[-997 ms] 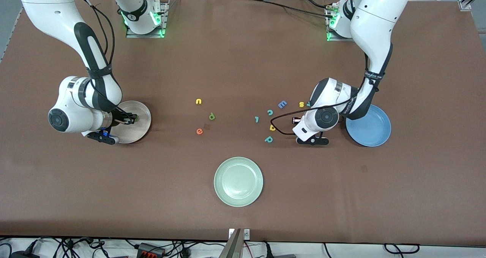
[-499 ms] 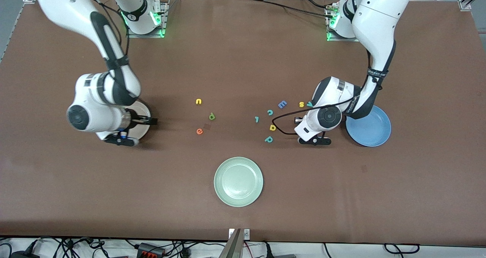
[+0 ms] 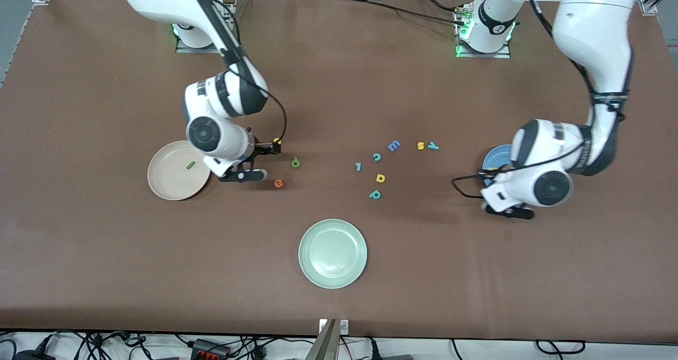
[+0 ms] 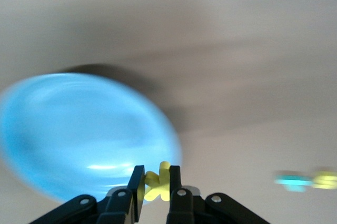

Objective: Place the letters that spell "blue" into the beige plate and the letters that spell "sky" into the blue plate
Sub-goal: 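Drop the green l in the beige plate while the left gripper drops k in blue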

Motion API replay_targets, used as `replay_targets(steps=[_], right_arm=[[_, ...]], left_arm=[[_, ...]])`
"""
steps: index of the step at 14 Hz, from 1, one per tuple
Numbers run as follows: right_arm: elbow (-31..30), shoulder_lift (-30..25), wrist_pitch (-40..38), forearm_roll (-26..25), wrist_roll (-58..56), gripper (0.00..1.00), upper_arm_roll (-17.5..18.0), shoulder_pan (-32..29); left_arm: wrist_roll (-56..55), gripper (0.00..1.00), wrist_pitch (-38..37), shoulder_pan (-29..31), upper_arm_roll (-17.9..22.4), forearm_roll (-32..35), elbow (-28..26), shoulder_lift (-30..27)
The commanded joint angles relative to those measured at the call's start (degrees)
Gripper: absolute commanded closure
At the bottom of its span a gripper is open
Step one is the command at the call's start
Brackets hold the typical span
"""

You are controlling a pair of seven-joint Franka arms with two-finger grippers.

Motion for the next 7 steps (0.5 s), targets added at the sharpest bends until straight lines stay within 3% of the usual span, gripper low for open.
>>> replay_targets(steps=[1, 3, 4, 5, 6, 7], right_arm=[[-6.7, -0.2, 6.2, 0.8, 0.4, 0.0, -0.8, 2.9], [-8.1, 0.4, 8.2, 0.8, 0.6, 0.0, -0.8, 4.0], [-8.1, 1.0, 8.3, 0.8, 1.3, 0.0, -0.8, 4.2], [-8.1, 1.1, 8.3, 0.8, 1.9, 0.0, -0.8, 4.6], [-8.1, 1.1, 8.2, 0.8, 2.5, 0.0, -0.8, 5.2], [-8.1, 1.2, 8.2, 0.8, 2.8, 0.03, -0.8, 5.5]], left_arm=[[6.3, 0.96, 1.4, 4.4, -0.8, 2.4, 0.4, 2.2], [8.9, 0.91, 4.6, 6.2, -1.1, 2.2, -0.3, 3.6], [8.8, 0.61, 4.6, 6.3, -1.1, 2.2, -0.3, 3.6], [8.6, 0.1, 4.5, 6.3, -1.1, 2.1, -0.3, 3.7], [8.4, 0.0, 4.4, 6.4, -1.3, 2.0, -0.3, 3.7], [8.4, 0.0, 4.4, 5.9, -1.4, 2.0, -0.3, 3.7]])
